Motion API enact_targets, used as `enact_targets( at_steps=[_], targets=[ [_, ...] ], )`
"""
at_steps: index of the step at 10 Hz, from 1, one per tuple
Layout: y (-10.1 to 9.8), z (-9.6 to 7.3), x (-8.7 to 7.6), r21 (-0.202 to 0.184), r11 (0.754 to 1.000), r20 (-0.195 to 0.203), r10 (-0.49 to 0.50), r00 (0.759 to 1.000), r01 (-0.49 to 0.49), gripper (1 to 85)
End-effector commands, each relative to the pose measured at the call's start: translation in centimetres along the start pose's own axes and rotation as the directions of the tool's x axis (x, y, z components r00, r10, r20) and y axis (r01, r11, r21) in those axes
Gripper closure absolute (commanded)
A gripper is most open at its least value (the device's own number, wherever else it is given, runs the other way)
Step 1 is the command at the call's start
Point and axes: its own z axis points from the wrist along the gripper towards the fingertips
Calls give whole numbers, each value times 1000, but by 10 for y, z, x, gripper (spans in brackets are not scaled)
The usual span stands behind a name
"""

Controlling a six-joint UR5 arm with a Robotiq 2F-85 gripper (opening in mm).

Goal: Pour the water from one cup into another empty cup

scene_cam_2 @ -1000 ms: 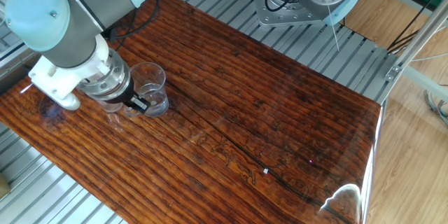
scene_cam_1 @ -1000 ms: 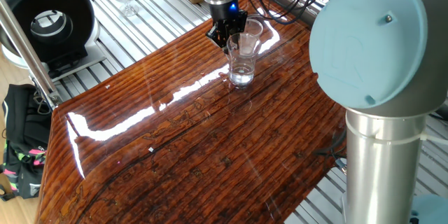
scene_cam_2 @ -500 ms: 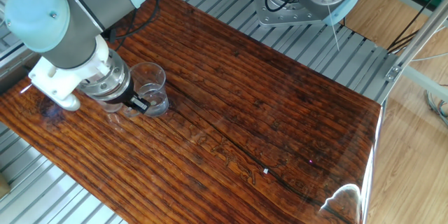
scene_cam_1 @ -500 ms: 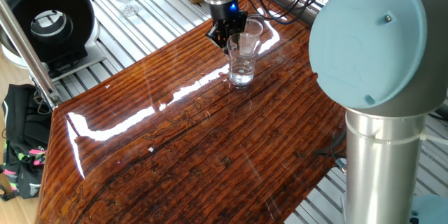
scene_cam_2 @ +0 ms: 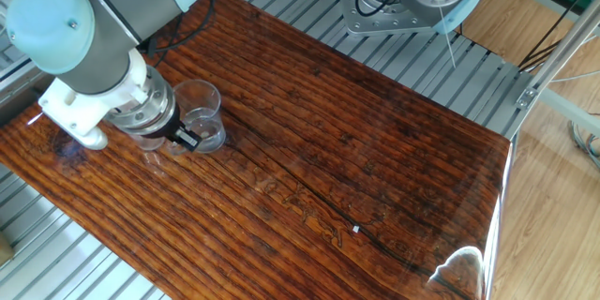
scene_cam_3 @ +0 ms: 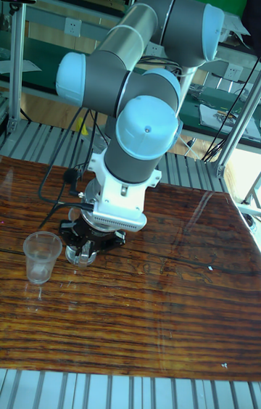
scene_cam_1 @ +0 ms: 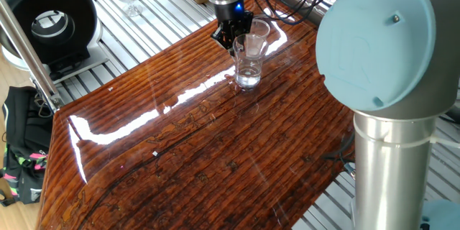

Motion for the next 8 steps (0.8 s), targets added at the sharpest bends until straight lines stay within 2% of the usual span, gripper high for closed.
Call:
enact_targets(
  at_steps=[1, 4, 5, 7, 8],
  targets=[
    [5, -10, 3, -9, 1000, -1, -12, 1000, 12, 837],
    [28, -31, -5, -67, 991, 70, -109, 992, 114, 837],
    [31, -37, -8, -69, 984, 99, -159, 982, 166, 837],
    [29, -48, -19, -40, 955, 166, -283, 945, 293, 837],
    [35, -54, -18, -55, 933, 189, -340, 921, 355, 837]
  ],
)
